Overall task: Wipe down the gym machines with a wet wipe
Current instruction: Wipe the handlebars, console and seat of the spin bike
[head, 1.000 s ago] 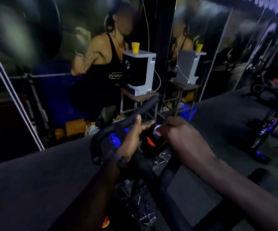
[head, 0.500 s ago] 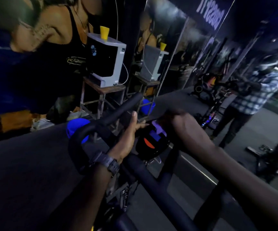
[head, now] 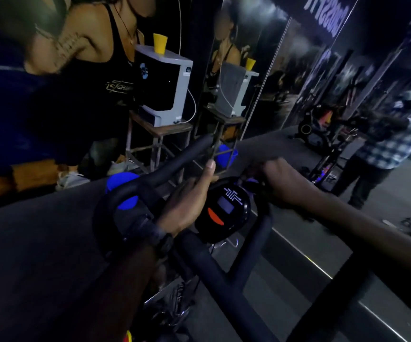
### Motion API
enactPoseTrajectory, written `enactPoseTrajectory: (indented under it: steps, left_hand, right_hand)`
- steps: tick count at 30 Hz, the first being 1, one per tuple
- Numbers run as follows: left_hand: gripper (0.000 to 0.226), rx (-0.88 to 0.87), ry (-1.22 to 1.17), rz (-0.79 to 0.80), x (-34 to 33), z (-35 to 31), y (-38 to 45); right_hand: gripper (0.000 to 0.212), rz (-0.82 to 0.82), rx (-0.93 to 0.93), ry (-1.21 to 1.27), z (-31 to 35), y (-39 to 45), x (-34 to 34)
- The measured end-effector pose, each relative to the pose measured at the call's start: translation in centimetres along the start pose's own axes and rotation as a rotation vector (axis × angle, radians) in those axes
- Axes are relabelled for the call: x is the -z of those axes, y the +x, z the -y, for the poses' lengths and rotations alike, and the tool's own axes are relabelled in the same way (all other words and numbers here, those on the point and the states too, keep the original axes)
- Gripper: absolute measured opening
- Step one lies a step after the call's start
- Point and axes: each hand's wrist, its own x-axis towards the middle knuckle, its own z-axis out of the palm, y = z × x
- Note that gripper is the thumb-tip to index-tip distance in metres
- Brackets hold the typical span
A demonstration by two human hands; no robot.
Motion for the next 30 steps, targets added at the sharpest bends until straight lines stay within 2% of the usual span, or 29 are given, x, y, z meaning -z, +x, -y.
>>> enactPoseTrajectory:
  steps: [1, 3, 6, 9, 11, 14, 18, 20, 22, 23, 25, 26, 30]
  left_hand:
    - [0.085, -0.021, 0.067, -0.018, -0.2, -1.1, -0.1]
    - [0.09, -0.036, 0.232, -0.046, -0.8, -3.0, 0.0]
    - [0.073, -0.033, 0.421, -0.076, -1.9, -5.6, 0.1]
    - [0.058, -0.031, 0.796, -0.139, -4.1, -7.6, 0.1]
    - [0.045, -0.057, 1.066, -0.127, -5.5, -8.8, -0.1]
    - [0.053, 0.041, 1.332, -0.102, -8.7, -10.8, -0.6]
    - [0.034, -0.045, 1.631, -0.327, -13.1, -10.4, -2.0]
    - [0.017, 0.065, 1.653, -0.356, -14.8, -9.9, -2.9]
    - [0.015, 0.037, 1.608, -0.382, -15.7, -8.1, -3.6]
    - [0.015, 0.043, 1.566, -0.392, -16.3, -7.9, -3.9]
    - [0.014, 0.076, 1.503, -0.485, -17.3, -8.6, -4.3]
    - [0.015, 0.148, 1.483, -0.519, -18.1, -9.1, -4.4]
    - [0.011, 0.221, 1.447, -0.601, -19.5, -9.7, -4.4]
  right_hand:
    - [0.022, -0.007, 0.01, 0.051, -0.4, 0.6, 0.3]
    - [0.011, 0.023, 0.036, 0.186, -1.7, 2.1, 0.8]
    - [0.007, 0.136, 0.06, 0.522, -5.5, 1.9, -0.4]
    - [0.004, 0.246, 0.124, 0.926, -8.9, -1.1, -1.8]
    - [0.011, 0.217, 0.187, 1.051, -9.8, -1.7, -3.0]
    - [0.016, 0.078, 0.189, 1.228, -9.2, 0.9, -4.9]
    - [0.021, 0.06, 0.141, 1.608, -7.7, 1.4, -7.5]
    - [0.037, 0.01, 0.098, 1.743, -7.7, -1.5, -10.1]
    - [0.058, 0.01, 0.008, 1.915, -7.4, -4.2, -12.1]
    - [0.058, -0.004, -0.03, 1.996, -7.1, -4.6, -12.6]
    - [0.034, -0.002, -0.061, 2.081, -6.4, -3.3, -12.1]
    - [0.024, 0.018, -0.106, 2.084, -6.2, -2.4, -11.5]
    - [0.022, 0.101, -0.195, 2.252, -5.0, -3.1, -11.9]
